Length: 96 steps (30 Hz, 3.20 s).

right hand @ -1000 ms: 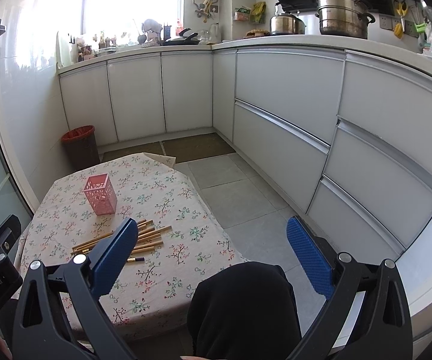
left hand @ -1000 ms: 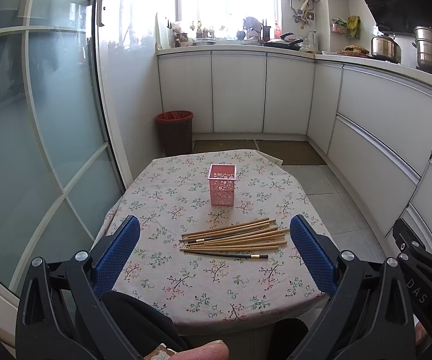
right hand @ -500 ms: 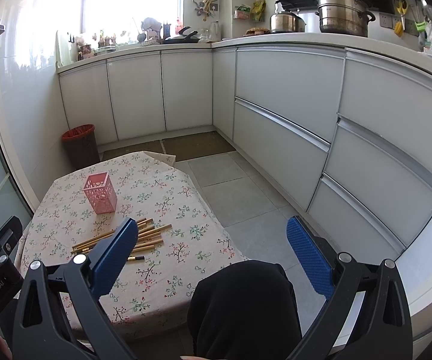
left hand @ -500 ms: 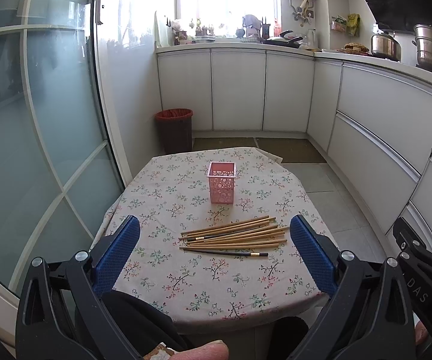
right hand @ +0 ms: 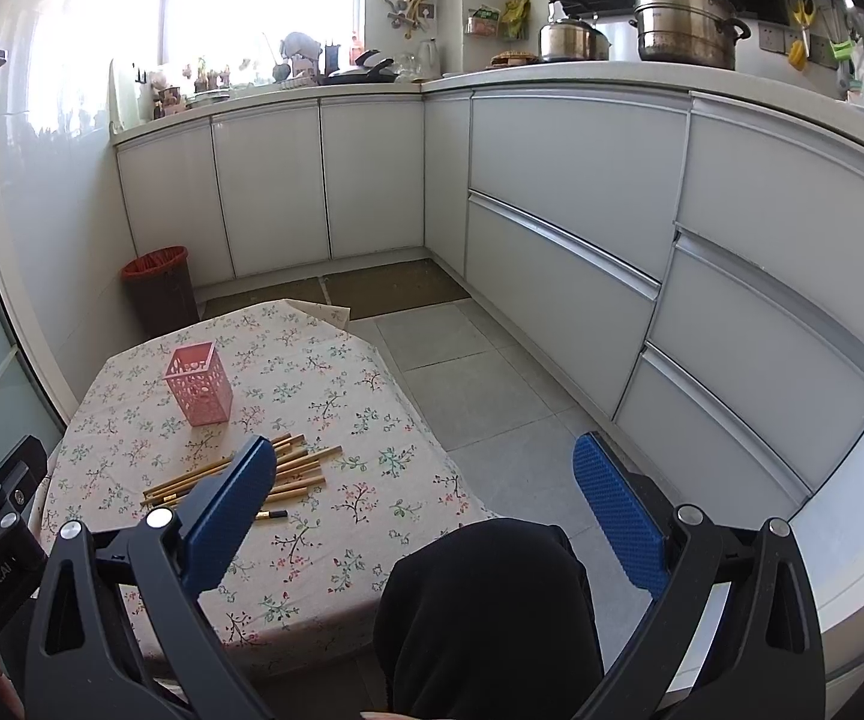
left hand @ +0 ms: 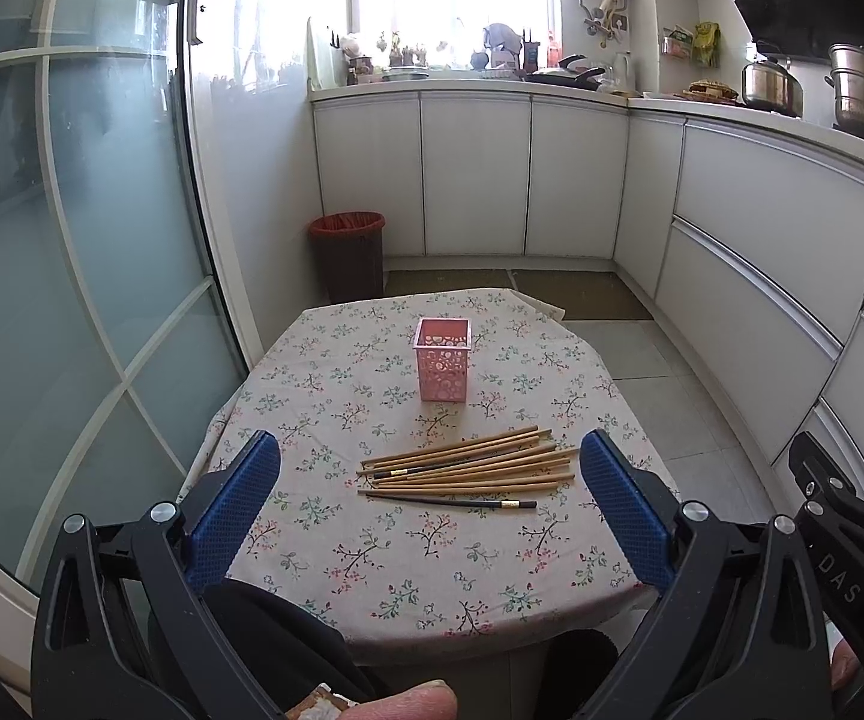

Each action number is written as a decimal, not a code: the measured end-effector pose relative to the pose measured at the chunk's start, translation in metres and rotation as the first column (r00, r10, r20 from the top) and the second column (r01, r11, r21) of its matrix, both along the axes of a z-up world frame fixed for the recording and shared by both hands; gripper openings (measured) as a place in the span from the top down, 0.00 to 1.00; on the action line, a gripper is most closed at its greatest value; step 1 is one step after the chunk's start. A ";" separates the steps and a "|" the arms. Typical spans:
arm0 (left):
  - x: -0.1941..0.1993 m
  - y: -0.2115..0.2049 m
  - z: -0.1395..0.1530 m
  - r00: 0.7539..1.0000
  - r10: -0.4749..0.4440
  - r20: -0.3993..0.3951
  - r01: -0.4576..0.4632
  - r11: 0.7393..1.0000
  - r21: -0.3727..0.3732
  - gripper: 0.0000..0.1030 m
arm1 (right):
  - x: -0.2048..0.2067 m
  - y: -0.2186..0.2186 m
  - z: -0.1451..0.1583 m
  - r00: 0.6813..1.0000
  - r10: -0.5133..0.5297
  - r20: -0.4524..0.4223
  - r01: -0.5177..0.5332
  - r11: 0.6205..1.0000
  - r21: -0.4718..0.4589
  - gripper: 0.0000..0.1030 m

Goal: Organize utensils

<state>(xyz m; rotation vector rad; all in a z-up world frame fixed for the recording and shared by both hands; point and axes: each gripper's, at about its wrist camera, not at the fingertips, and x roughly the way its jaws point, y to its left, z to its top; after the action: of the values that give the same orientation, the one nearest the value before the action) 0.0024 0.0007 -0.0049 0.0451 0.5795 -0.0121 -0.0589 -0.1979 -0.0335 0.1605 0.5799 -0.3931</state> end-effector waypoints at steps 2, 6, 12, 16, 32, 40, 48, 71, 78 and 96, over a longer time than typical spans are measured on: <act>0.001 0.000 0.000 1.000 -0.001 -0.004 0.001 1.000 0.001 0.07 | 0.000 -0.001 0.000 1.000 -0.001 -0.003 0.001 1.000 0.002 0.06; 0.003 0.000 0.000 1.000 -0.002 -0.011 0.002 1.000 0.001 0.07 | 0.002 -0.002 -0.001 1.000 -0.003 -0.012 0.003 1.000 0.004 0.06; 0.010 -0.002 -0.005 0.999 -0.011 -0.034 0.011 1.000 0.003 0.07 | 0.009 -0.005 -0.006 0.999 -0.010 -0.041 0.011 1.000 0.013 0.06; 0.016 -0.003 -0.008 0.999 -0.015 -0.046 0.015 1.000 0.006 0.07 | 0.014 -0.007 -0.010 0.998 -0.017 -0.058 0.018 1.000 0.021 0.06; 0.117 -0.039 -0.055 0.903 -0.240 -0.355 0.261 0.965 0.012 0.07 | 0.063 -0.031 -0.044 0.994 0.022 -0.108 -0.002 0.984 0.176 0.06; 0.214 -0.111 -0.107 0.669 -0.452 -0.590 0.521 0.851 -0.061 0.07 | 0.107 -0.043 -0.067 0.986 0.052 -0.157 -0.022 0.982 0.188 0.06; 0.306 -0.136 -0.175 0.518 -0.387 -0.763 0.452 0.881 -0.140 0.11 | 0.156 -0.073 -0.110 0.958 0.188 -0.217 -0.131 0.958 0.254 0.06; 0.347 -0.140 -0.230 0.521 -0.259 -0.813 0.553 0.828 0.090 0.78 | 0.175 -0.083 -0.150 0.928 0.246 -0.279 -0.138 0.925 0.354 0.06; 0.350 -0.147 -0.232 0.492 -0.292 -0.820 0.573 0.818 0.053 0.78 | 0.176 -0.085 -0.153 0.927 0.238 -0.288 -0.125 0.924 0.362 0.06; 0.299 -0.059 -0.197 0.739 -0.374 -0.561 0.447 0.894 -0.008 0.94 | 0.231 -0.081 -0.209 0.857 0.137 -0.496 0.193 0.808 0.556 0.22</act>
<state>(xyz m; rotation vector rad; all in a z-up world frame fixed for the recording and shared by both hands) 0.3012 -0.0586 -0.2017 0.3063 1.1458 -0.4390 0.1716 -0.2789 -0.2422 0.6861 1.2383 -0.2685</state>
